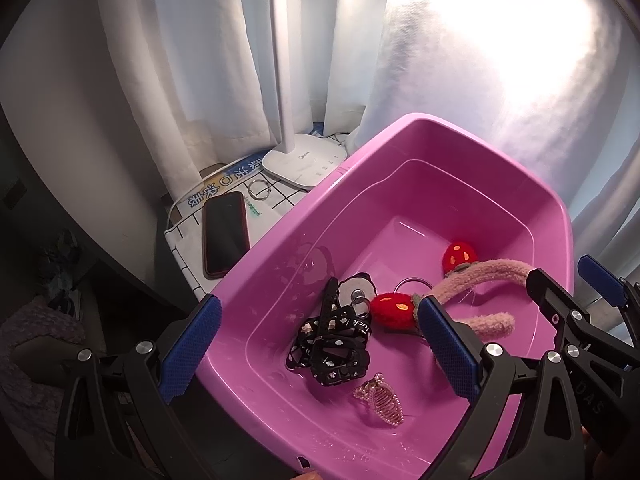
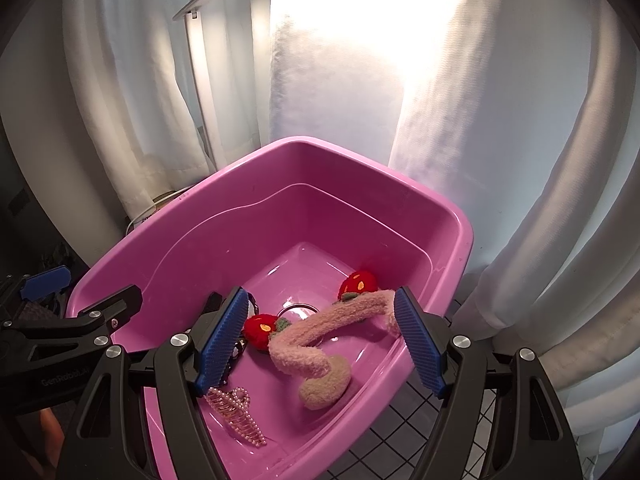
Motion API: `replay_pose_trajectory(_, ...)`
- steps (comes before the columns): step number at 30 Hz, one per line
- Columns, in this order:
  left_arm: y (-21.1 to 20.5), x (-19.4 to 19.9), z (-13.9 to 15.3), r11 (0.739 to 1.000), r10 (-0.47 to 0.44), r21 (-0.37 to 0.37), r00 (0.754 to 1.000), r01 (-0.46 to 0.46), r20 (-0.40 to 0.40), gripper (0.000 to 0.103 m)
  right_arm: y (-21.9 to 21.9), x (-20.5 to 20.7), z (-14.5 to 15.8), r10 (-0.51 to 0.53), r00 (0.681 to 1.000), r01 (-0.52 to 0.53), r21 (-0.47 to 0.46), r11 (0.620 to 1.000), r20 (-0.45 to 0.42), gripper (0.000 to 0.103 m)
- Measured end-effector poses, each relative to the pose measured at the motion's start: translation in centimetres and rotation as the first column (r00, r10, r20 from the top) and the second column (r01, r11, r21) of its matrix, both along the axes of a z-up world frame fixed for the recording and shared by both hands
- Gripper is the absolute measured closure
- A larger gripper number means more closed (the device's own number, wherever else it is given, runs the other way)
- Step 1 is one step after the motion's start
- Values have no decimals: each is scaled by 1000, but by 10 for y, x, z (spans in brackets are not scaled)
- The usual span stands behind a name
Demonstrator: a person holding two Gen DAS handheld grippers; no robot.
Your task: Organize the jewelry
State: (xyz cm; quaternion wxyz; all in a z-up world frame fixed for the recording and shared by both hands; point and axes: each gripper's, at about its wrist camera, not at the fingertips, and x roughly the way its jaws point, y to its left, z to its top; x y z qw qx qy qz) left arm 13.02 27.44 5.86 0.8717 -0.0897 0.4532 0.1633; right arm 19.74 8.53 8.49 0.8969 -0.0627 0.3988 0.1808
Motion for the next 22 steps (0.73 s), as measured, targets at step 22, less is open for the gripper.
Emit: replay_pose_trajectory(22, 2, -1, 0, 1000, 18, -18, 1000, -18, -1, 6, 0, -3, -1, 19, 1000, -19, 11, 1000, 1, 31)
